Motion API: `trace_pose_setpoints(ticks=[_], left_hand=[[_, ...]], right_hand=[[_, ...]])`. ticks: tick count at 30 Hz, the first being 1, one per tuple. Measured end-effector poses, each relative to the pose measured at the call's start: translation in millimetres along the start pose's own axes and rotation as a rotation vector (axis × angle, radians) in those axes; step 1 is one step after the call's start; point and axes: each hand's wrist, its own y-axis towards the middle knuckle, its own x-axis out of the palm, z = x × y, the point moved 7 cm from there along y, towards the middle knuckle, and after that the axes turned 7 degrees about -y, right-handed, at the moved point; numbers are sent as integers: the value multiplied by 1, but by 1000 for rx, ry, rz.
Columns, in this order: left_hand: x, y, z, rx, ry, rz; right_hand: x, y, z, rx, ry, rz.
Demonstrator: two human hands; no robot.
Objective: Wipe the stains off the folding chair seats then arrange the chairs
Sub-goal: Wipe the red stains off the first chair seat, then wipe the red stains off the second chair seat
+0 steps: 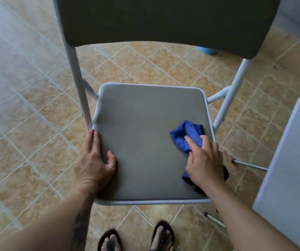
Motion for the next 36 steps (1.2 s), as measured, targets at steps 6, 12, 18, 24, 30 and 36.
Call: trace_pose_setpoints(ticks=[6,12,18,24,30,36], left_hand=[[2,-2,2,0,54,-18],[-5,-3,15,-5,294,-167],[-59,-26,73,-66,73,-290],[-129,-80,197,106,-83,-389],[-170,-167,331,334,-161,-536],[-152,-281,450,486,-207,-608]], right_hand=[[-1,-36,7,40,61,-87],[-11,-71,14,87,125,-284],[-92,-107,49,279,258,-267],[-221,-165,84,342,392,-158],[-326,-244,146,410,452,-23],[-376,-341,240,516,458,63]])
